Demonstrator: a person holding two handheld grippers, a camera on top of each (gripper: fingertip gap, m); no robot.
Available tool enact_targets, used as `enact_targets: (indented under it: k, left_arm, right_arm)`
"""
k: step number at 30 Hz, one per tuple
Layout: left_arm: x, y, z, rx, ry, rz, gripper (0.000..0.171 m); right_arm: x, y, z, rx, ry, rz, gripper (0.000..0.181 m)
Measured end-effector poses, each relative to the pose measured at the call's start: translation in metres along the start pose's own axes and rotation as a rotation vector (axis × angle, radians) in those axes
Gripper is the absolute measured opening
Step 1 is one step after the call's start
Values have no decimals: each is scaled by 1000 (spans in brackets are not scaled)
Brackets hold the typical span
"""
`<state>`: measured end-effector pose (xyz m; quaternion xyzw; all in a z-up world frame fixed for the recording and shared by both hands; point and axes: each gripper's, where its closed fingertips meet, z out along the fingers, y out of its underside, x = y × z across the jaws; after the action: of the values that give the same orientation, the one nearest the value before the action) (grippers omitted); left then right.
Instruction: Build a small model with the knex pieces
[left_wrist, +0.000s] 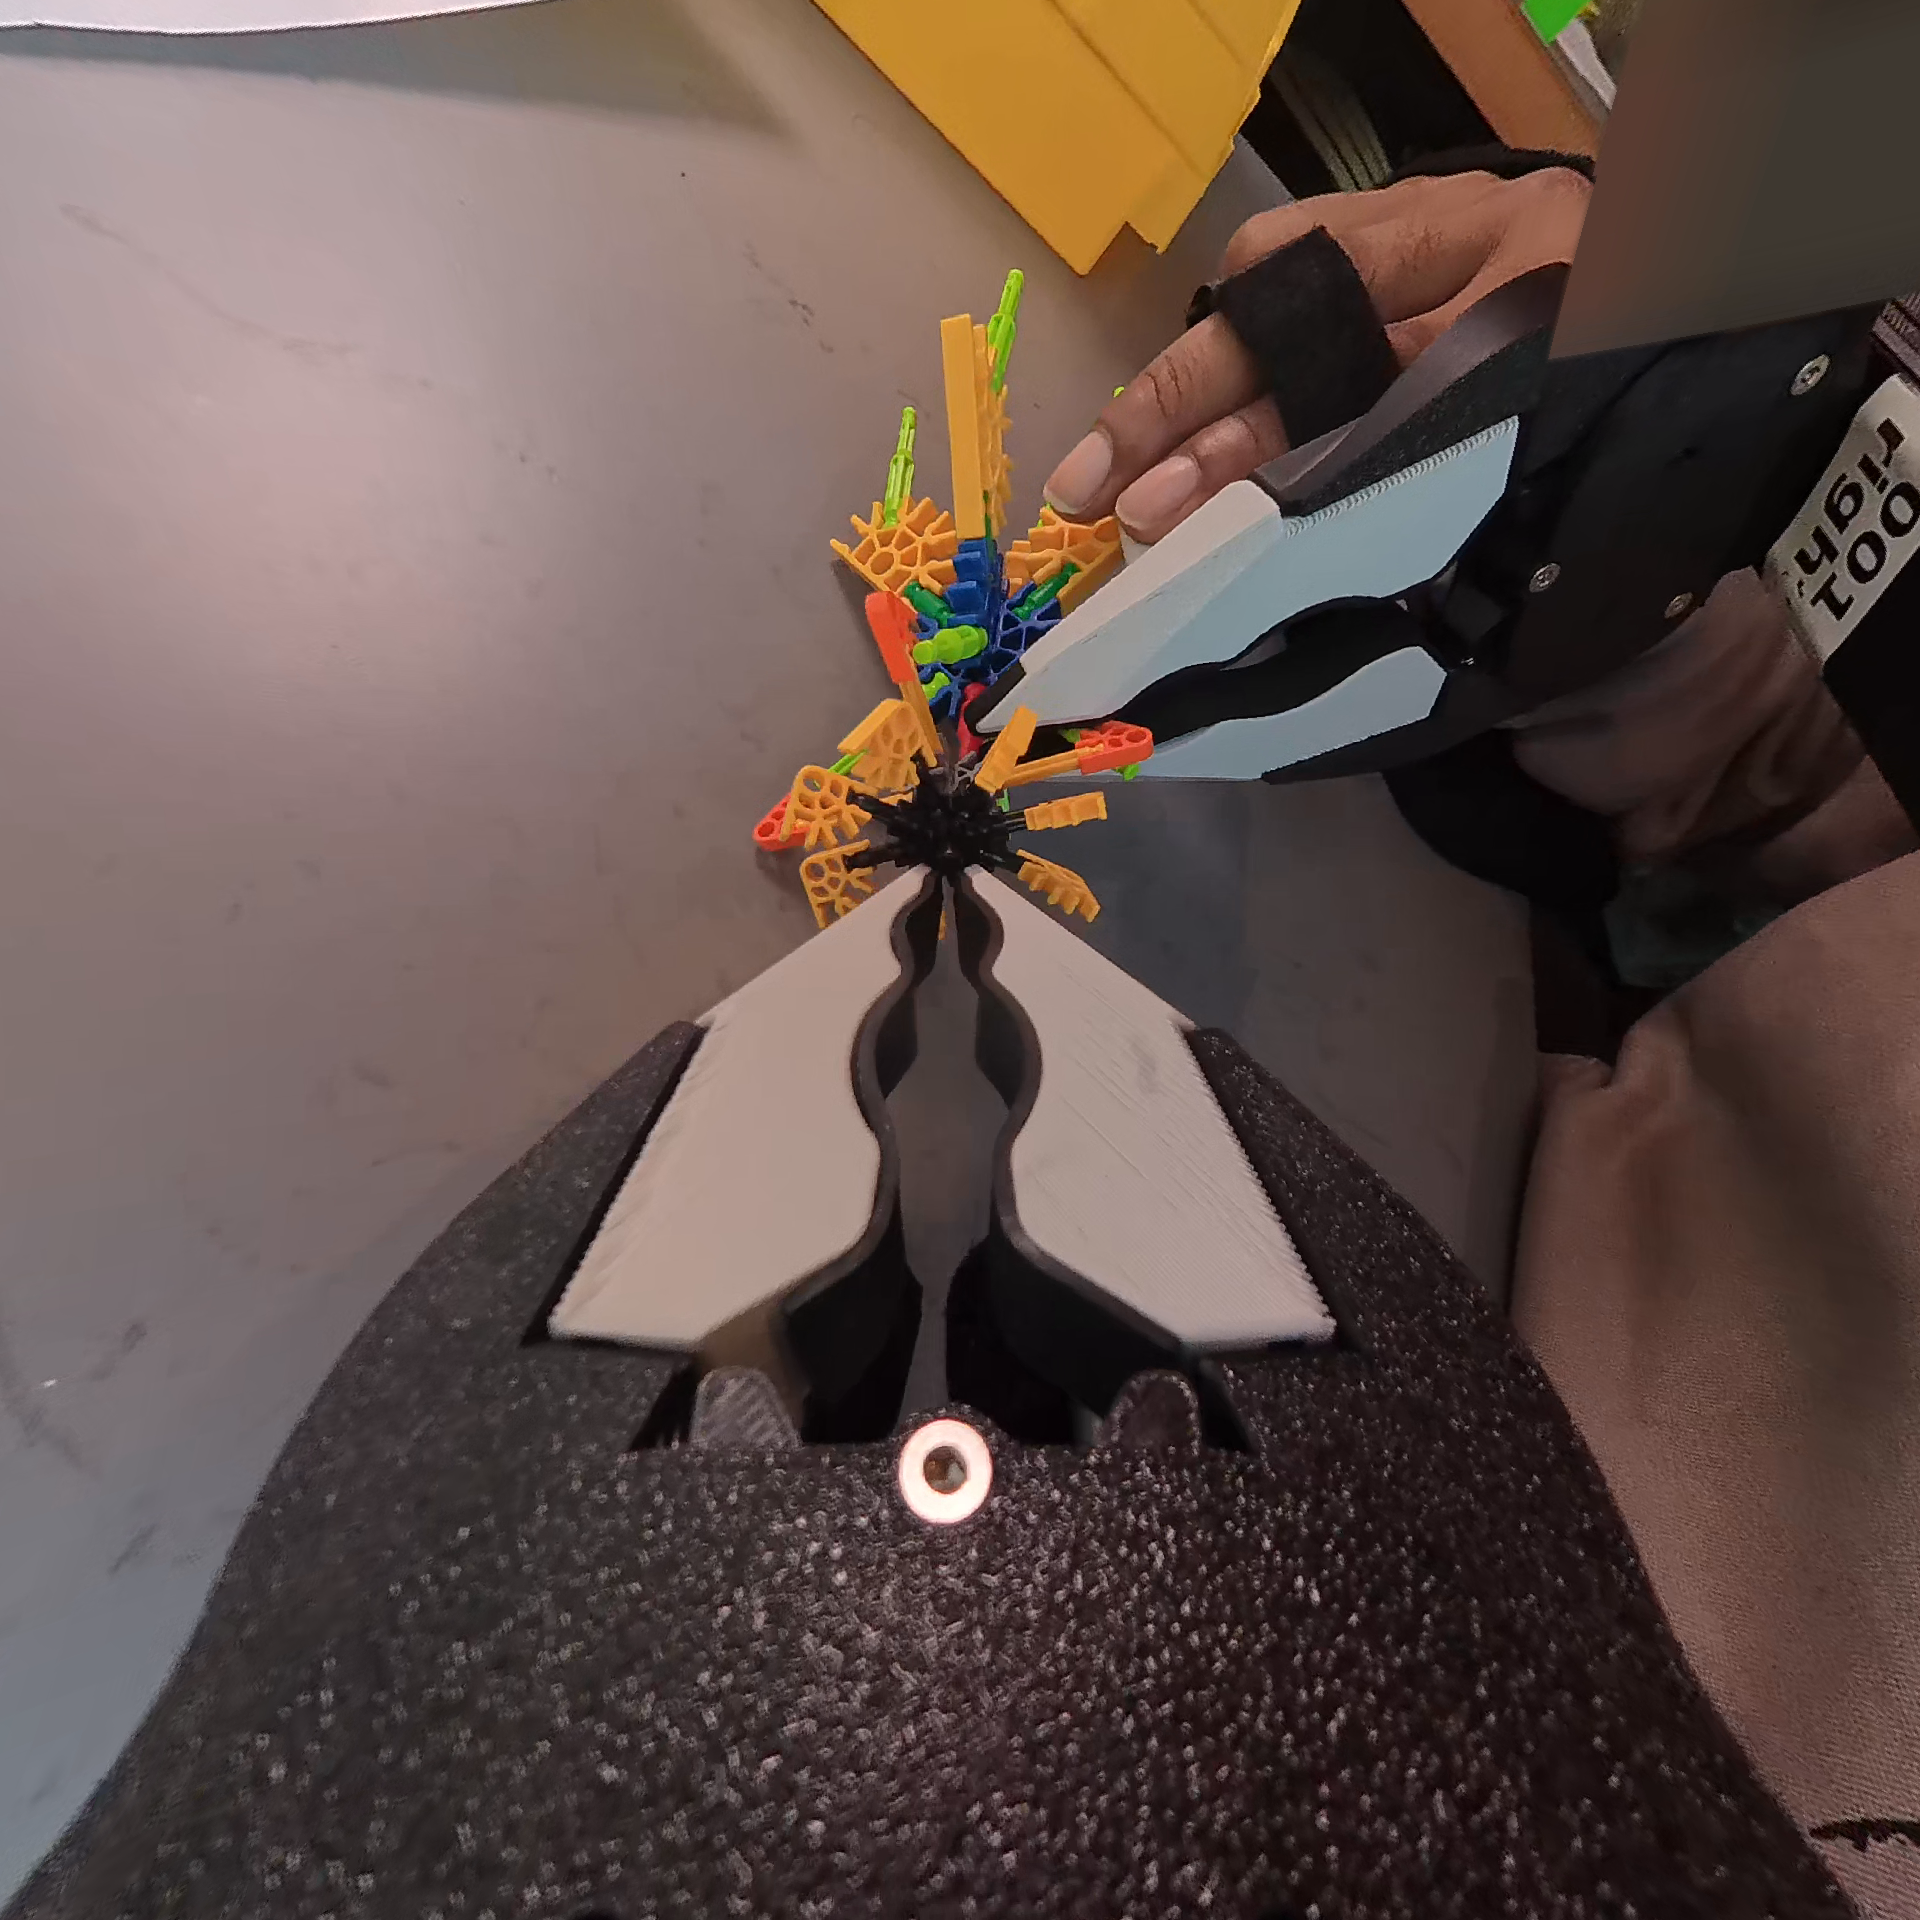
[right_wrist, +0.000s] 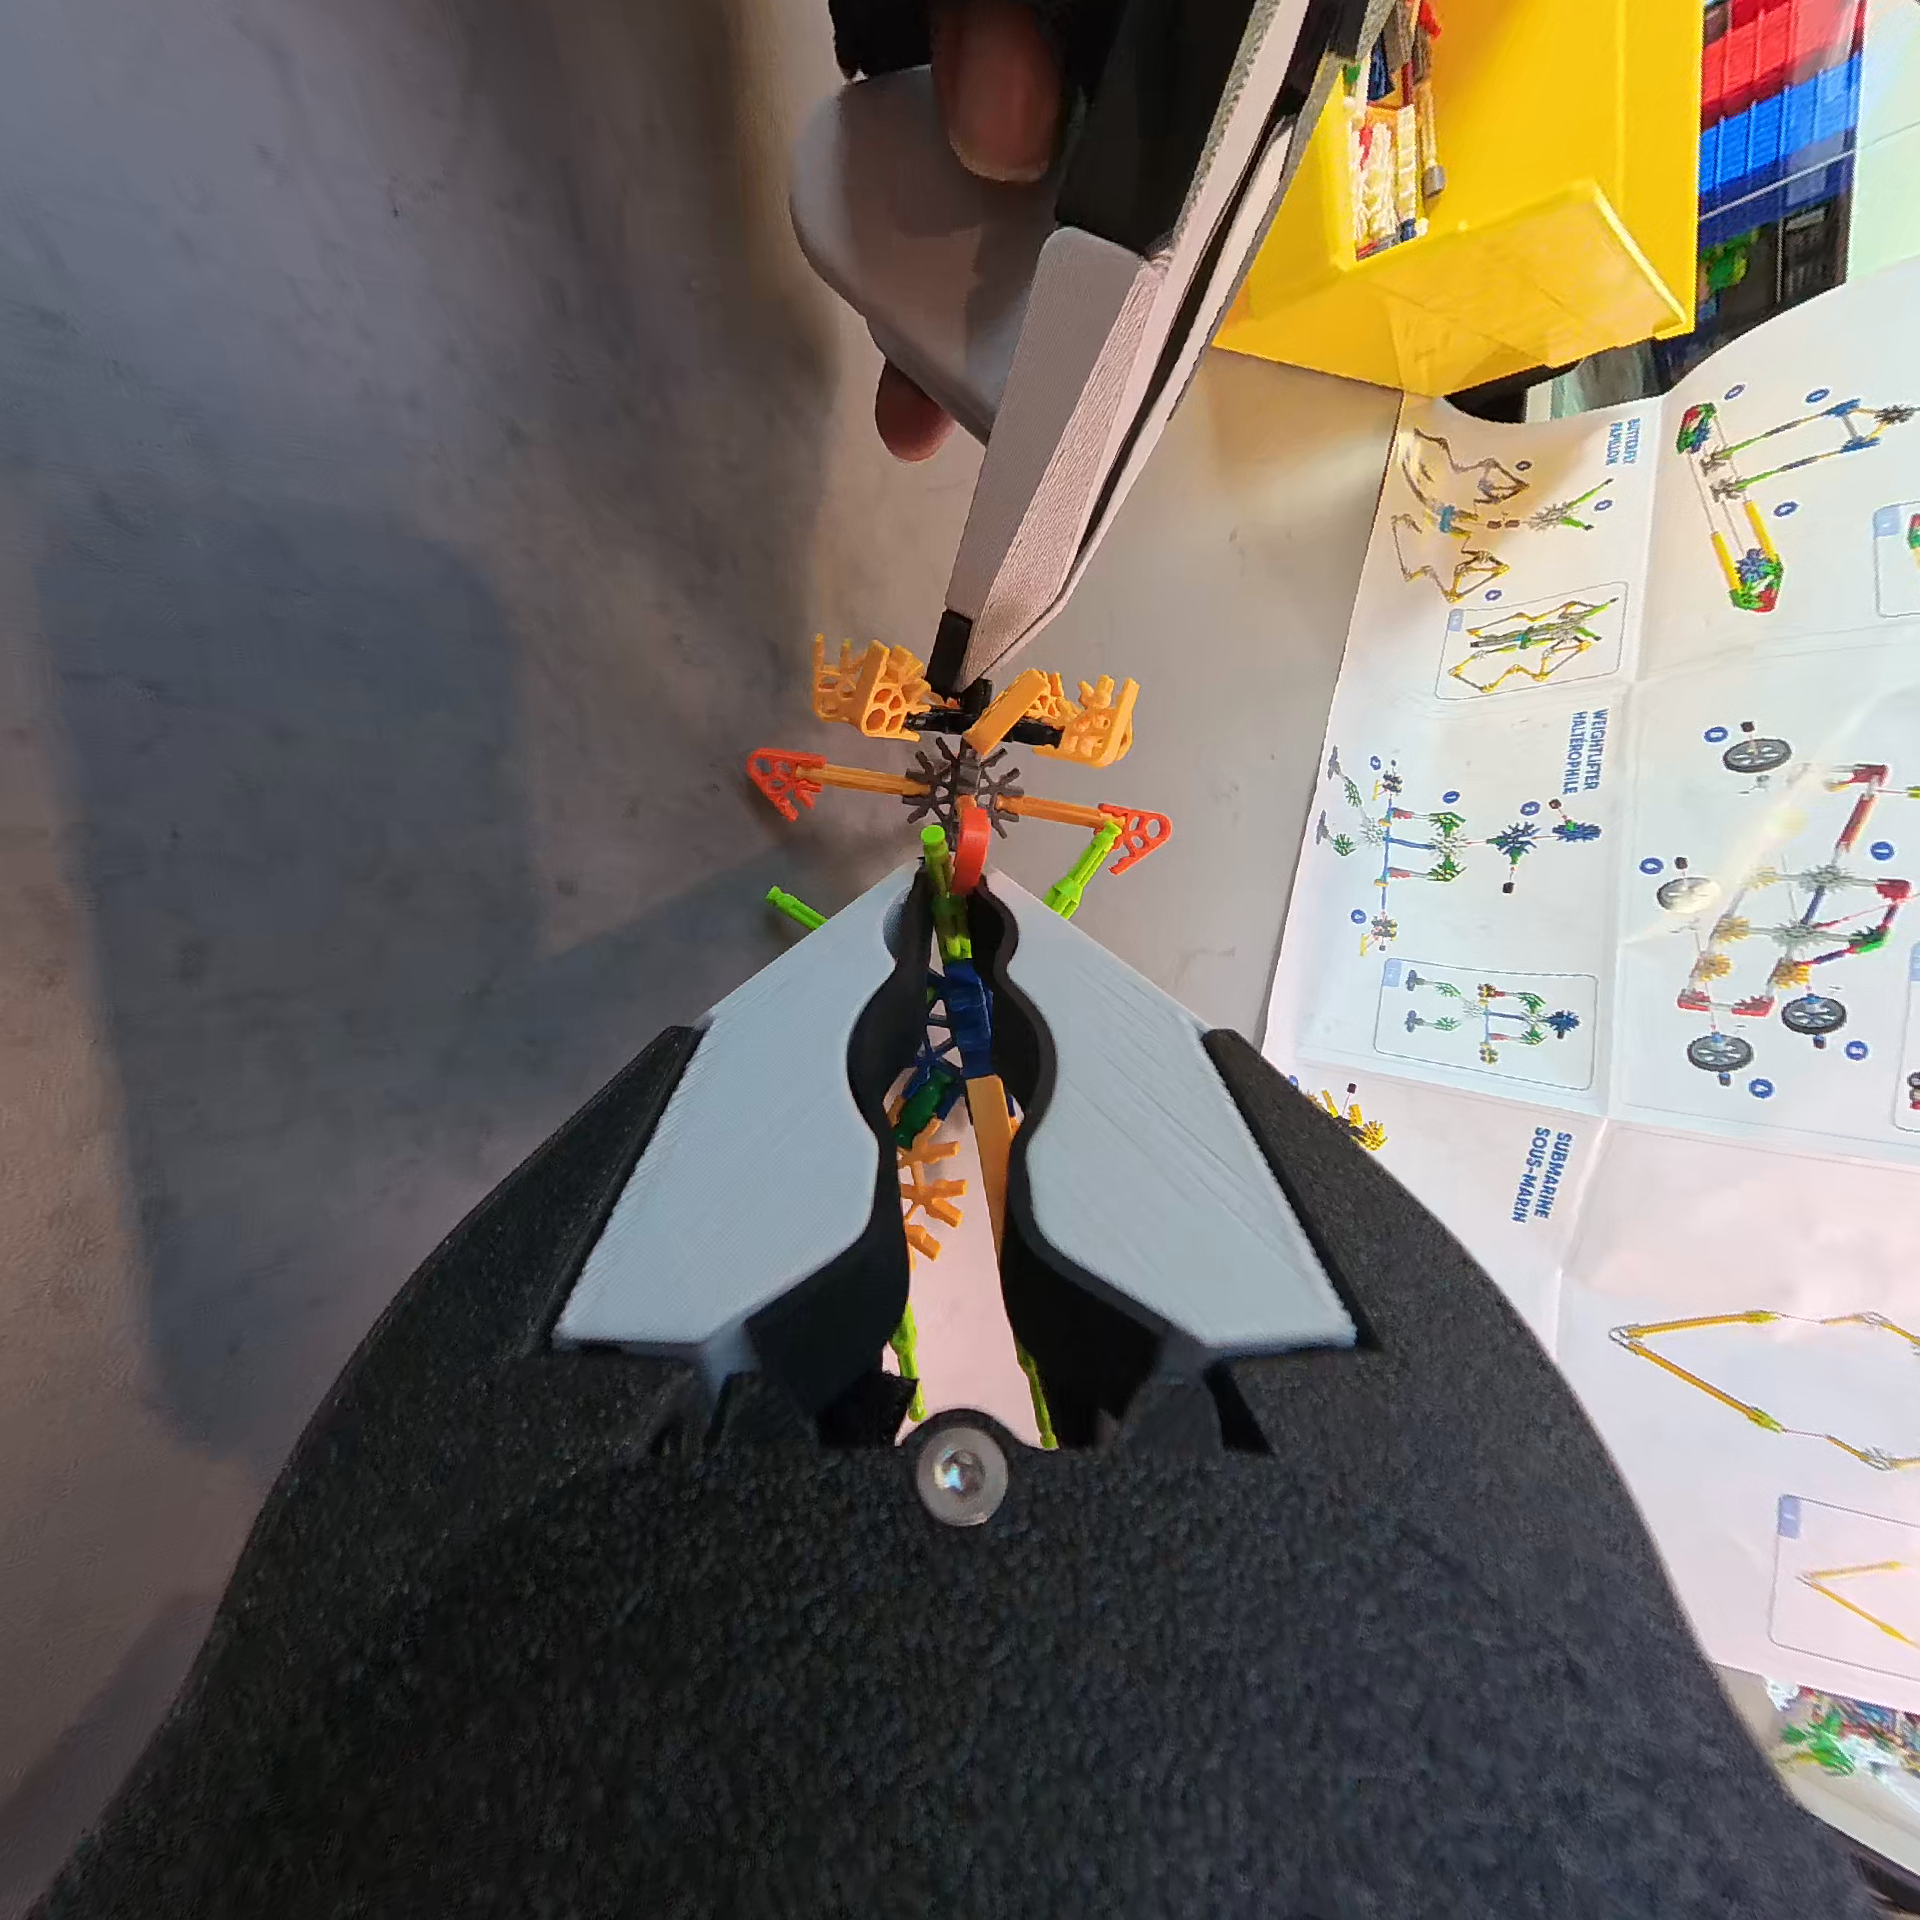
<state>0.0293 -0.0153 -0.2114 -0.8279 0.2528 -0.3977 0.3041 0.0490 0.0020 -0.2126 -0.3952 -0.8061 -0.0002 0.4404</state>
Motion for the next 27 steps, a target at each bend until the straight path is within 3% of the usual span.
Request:
enact_targets:
  k: [14, 20, 27]
  left_arm:
    - [-1, -3, 2, 24, -9, 0, 11]
    - [-3, -4, 3, 31, -31, 13, 0]
    - [-3, 0, 4, 17, -20, 20, 0]
  right_arm:
    - [-2, 1, 1, -11, 4, -15, 5]
    - [-4, 4, 2, -27, -7, -28, 10]
    - [-3, 11, 3, -65, 5, -58, 10]
